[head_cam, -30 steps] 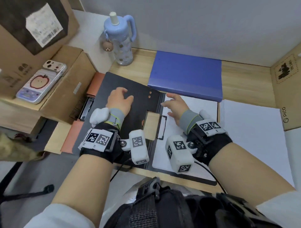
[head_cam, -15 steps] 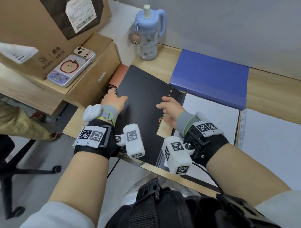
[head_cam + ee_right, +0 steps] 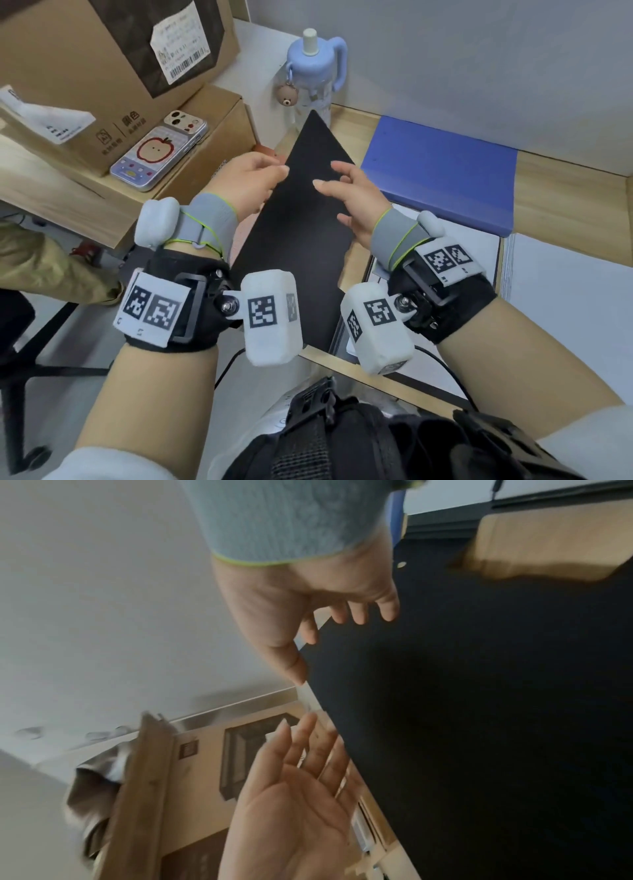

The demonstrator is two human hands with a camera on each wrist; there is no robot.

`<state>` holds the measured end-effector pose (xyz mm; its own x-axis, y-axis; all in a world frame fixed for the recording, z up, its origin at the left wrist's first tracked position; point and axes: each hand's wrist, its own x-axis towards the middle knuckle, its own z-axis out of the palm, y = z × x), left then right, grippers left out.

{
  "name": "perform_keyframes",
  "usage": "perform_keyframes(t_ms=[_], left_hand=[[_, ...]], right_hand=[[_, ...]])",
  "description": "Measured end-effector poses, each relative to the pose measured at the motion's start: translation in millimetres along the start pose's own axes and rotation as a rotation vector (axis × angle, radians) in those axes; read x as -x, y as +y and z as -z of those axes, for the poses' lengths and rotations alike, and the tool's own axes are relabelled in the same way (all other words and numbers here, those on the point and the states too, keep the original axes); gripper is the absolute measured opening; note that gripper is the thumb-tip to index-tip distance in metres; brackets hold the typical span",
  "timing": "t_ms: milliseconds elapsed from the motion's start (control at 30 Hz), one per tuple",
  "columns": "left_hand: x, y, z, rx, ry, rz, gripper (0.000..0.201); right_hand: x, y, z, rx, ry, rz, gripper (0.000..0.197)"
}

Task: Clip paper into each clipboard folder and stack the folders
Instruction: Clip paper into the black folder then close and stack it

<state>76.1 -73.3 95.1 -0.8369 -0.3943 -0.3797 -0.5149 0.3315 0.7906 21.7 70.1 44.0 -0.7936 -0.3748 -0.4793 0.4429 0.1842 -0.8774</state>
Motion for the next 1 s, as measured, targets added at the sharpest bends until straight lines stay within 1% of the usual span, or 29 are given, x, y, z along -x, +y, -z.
perform_keyframes(t_ms=[67,133,200,233,300,400,533,600,700,767,900,1000], left_hand=[[10,14,-5,0.104,-0.098,-0.013,0.009],[18,25,-14,0.186,-0.205,-0.034,0.007],[22,32,-23,0.206,-0.257,-0.047,0.009],[23,34,-29,0.211,-0.269,-0.049,0.01],[22,36,-41,0.22,-0.287,-0.048,0.011],[21,38,-60,0.233,-0.338,-0.038,0.014],[17,35,-96,0.241,-0.426,0.011,0.014],[10,29,-114,0.234,-0.434,0.046,0.021],[-2,16,-137,0.2,-0.438,0.11,0.025],[-9,7,-152,0.138,-0.447,0.145,0.038],[-17,-7,-176,-0.005,-0.41,0.154,0.045],[-22,-18,-183,-0.12,-0.383,0.17,0.052]], right_hand=[[4,-7,1,-0.006,0.013,0.062,0.064],[9,-14,3,-0.005,0.048,0.121,0.072],[15,-19,6,0.003,0.105,0.176,0.084],[19,-20,11,0.003,0.138,0.204,0.086],[24,-19,22,-0.002,0.182,0.232,0.08],[33,-12,43,-0.018,0.21,0.222,0.068],[51,0,73,-0.073,0.249,0.218,0.065],[60,7,87,-0.082,0.254,0.207,0.061],[70,20,110,-0.097,0.254,0.186,0.052],[77,30,126,-0.103,0.274,0.169,0.05],[89,57,157,-0.116,0.334,0.107,0.05],[88,80,169,-0.104,0.361,0.051,0.056]])
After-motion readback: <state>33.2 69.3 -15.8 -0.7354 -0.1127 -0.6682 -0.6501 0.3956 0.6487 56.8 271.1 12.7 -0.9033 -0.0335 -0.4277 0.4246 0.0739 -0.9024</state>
